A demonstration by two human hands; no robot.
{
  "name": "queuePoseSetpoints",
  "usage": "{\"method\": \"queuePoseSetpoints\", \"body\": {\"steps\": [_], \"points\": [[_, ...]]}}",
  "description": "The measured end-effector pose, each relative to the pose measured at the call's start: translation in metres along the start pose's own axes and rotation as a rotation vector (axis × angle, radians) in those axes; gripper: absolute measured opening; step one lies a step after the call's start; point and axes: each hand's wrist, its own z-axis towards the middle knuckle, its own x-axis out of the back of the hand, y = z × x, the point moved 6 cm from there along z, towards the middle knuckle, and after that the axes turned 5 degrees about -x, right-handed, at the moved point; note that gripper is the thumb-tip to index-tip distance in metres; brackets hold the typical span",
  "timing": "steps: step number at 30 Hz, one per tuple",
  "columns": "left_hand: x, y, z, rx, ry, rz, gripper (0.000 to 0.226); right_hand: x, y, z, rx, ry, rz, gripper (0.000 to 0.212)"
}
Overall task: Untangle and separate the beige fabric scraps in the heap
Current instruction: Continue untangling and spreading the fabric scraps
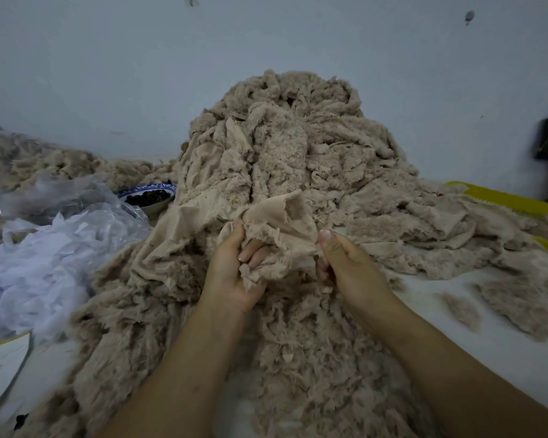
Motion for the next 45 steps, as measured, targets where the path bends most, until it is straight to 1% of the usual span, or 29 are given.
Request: {"method": "queuePoseSetpoints", "body": {"steps": [2, 5, 6, 8, 9, 10, 12, 15, 16, 17, 18, 20, 21, 22, 25, 26, 27, 28, 29, 30, 31, 32, 33, 35, 38, 40, 41, 43, 45], "points": [[0.005, 0.004, 0.002, -0.022, 0.026, 0.081, 0.046, 0.007, -0.005, 0.001, 0.024, 0.031, 0.055, 0.056], [0.005, 0.011, 0.003, -0.096, 0.016, 0.225, 0.051, 0.029, -0.011, 0.001, 0.063, 0.169, 0.066, 0.045], [0.002, 0.009, 0.001, -0.101, -0.011, 0.267, 0.050, 0.032, -0.013, 0.000, 0.081, 0.199, 0.050, 0.043], [-0.006, 0.002, -0.004, -0.090, -0.083, 0.365, 0.036, 0.029, -0.018, -0.005, 0.124, 0.199, -0.032, 0.042], [-0.011, -0.003, -0.007, -0.077, -0.136, 0.401, 0.032, 0.023, -0.018, -0.006, 0.142, 0.177, -0.082, 0.044], [-0.017, -0.008, -0.010, -0.056, -0.195, 0.417, 0.038, 0.016, -0.020, -0.008, 0.158, 0.146, -0.123, 0.046], [-0.024, -0.017, -0.015, 0.002, -0.280, 0.431, 0.061, -0.003, -0.023, -0.010, 0.208, 0.057, -0.216, 0.053], [-0.023, -0.023, -0.015, 0.009, -0.275, 0.429, 0.077, -0.019, -0.019, -0.009, 0.241, -0.019, -0.445, 0.084], [-0.023, -0.024, -0.015, -0.003, -0.270, 0.423, 0.078, -0.019, -0.018, -0.009, 0.227, -0.008, -0.470, 0.084], [-0.024, -0.025, -0.016, -0.019, -0.276, 0.436, 0.079, -0.017, -0.015, -0.007, 0.214, 0.007, -0.488, 0.076], [-0.026, -0.025, -0.017, -0.036, -0.294, 0.471, 0.079, -0.016, -0.013, -0.006, 0.208, 0.017, -0.514, 0.062], [-0.029, -0.027, -0.018, -0.090, -0.323, 0.601, 0.078, -0.014, -0.013, -0.003, 0.198, 0.016, -0.556, 0.024], [-0.029, -0.027, -0.019, -0.121, -0.329, 0.674, 0.074, -0.012, -0.010, -0.001, 0.202, 0.018, -0.556, 0.021], [-0.030, -0.028, -0.019, -0.147, -0.339, 0.742, 0.068, -0.011, -0.008, -0.001, 0.203, 0.013, -0.541, 0.025], [-0.026, -0.024, -0.016, -0.183, -0.299, 0.781, 0.064, -0.014, 0.003, -0.001, 0.095, -0.095, -0.347, 0.019], [-0.022, -0.021, -0.013, -0.178, -0.262, 0.749, 0.066, -0.011, 0.002, 0.000, 0.081, -0.080, -0.259, 0.016], [-0.018, -0.018, -0.009, -0.161, -0.221, 0.712, 0.066, -0.002, -0.003, 0.002, 0.079, 0.009, -0.132, 0.010], [-0.014, -0.016, -0.006, -0.150, -0.180, 0.694, 0.063, 0.015, -0.008, 0.004, 0.079, 0.145, 0.066, 0.005], [-0.010, -0.014, -0.004, -0.152, -0.153, 0.719, 0.057, 0.033, -0.011, 0.007, 0.098, 0.264, 0.339, 0.014], [-0.006, -0.014, -0.002, -0.161, -0.138, 0.800, 0.050, 0.046, -0.011, 0.011, 0.112, 0.310, 0.606, 0.034], [-0.002, -0.016, -0.001, -0.174, -0.131, 0.934, 0.043, 0.053, -0.007, 0.013, 0.094, 0.327, 0.769, 0.055], [0.001, -0.018, 0.000, -0.190, -0.136, 1.110, 0.037, 0.051, 0.001, 0.014, 0.014, 0.324, 0.802, 0.070], [0.004, -0.021, 0.001, -0.210, -0.152, 1.297, 0.030, 0.044, 0.010, 0.014, -0.099, 0.294, 0.719, 0.073], [0.007, -0.028, 0.004, -0.264, -0.209, 1.640, 0.027, 0.027, 0.026, 0.014, -0.226, 0.236, 0.456, 0.055], [0.015, -0.030, 0.009, -0.315, -0.209, 1.974, 0.046, 0.012, 0.027, 0.014, -0.130, 0.135, -0.034, 0.032], [0.021, -0.025, 0.010, -0.293, -0.135, 2.072, 0.049, 0.001, 0.026, 0.011, -0.033, 0.024, -0.406, 0.026], [0.023, -0.021, 0.011, -0.281, -0.096, 2.111, 0.048, -0.002, 0.029, 0.010, -0.020, -0.018, -0.515, 0.025], [0.022, -0.017, 0.013, -0.258, -0.044, 2.132, 0.034, -0.004, 0.031, 0.008, -0.032, -0.033, -0.555, 0.022], [0.018, -0.017, 0.012, -0.261, -0.073, 2.083, 0.012, -0.002, 0.029, 0.008, -0.045, -0.011, -0.535, 0.023]]}}
